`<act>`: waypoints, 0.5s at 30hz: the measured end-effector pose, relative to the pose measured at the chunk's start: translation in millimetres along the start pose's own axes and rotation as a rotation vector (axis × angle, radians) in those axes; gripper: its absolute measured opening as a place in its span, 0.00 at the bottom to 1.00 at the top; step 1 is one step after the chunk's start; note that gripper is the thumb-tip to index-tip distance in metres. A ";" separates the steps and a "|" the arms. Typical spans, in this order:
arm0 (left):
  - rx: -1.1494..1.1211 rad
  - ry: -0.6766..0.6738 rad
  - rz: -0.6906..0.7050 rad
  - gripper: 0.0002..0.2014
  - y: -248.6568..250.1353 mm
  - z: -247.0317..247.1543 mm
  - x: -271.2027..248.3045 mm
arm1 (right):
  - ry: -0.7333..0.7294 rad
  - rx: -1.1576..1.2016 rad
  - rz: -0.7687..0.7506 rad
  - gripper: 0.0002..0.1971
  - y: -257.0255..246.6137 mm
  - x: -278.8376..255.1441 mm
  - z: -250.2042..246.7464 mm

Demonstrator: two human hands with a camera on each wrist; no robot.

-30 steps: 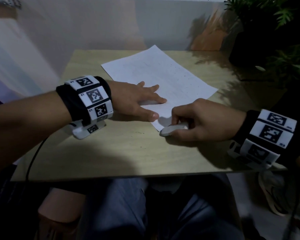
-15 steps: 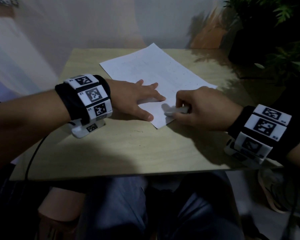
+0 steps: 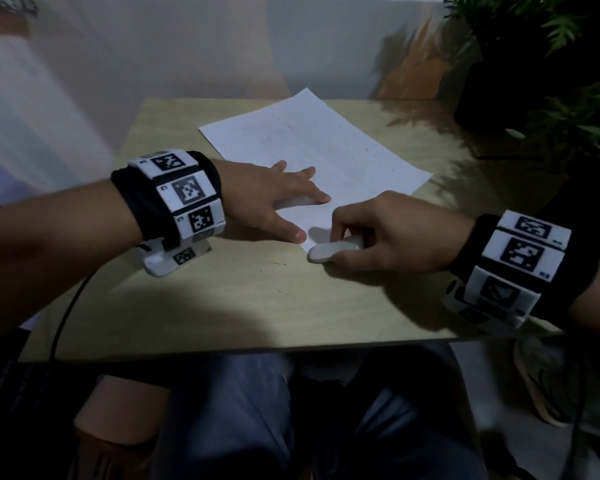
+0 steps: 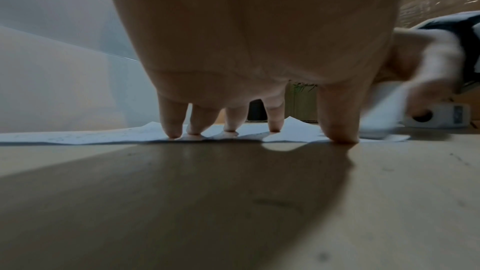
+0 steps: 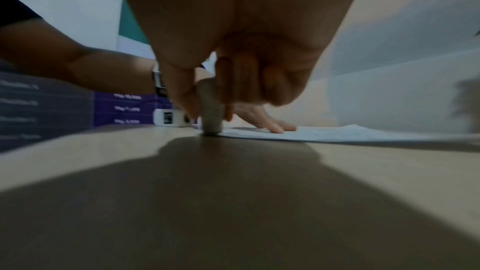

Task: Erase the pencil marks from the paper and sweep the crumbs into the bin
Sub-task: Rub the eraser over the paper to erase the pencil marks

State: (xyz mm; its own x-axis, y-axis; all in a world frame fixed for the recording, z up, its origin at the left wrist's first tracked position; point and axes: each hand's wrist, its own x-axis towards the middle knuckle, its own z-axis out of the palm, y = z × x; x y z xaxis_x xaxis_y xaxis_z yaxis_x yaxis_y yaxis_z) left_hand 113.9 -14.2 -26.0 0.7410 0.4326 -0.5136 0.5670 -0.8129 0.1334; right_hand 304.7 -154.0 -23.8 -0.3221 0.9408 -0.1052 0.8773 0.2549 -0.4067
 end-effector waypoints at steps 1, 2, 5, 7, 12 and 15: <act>0.003 0.005 0.001 0.41 0.4 -0.1 0.4 | 0.036 -0.032 0.036 0.23 4.0 2.4 -1.8; 0.005 0.009 -0.001 0.41 1.6 -1.1 0.0 | 0.100 -0.100 0.074 0.23 9.0 4.9 -2.8; -0.002 0.009 0.004 0.41 -1.9 -0.4 2.4 | 0.243 -0.241 0.064 0.22 13.4 8.1 0.1; -0.008 0.002 0.022 0.44 -4.5 0.7 4.5 | 0.117 -0.144 -0.020 0.22 5.5 3.4 2.8; -0.007 0.020 0.003 0.41 -3.2 2.3 3.8 | 0.158 -0.146 0.093 0.19 13.2 7.3 -3.7; -0.020 0.018 0.005 0.42 -5.5 2.4 6.2 | 0.276 -0.260 0.089 0.19 15.4 9.8 0.3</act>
State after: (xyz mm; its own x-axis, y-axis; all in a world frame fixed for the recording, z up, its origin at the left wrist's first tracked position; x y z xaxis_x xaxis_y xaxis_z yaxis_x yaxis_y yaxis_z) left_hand 114.5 -8.0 -31.9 0.7499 0.4358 -0.4978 0.5704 -0.8070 0.1528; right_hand 314.9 -140.9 -31.3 -0.1643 0.9774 0.1332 0.9698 0.1848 -0.1593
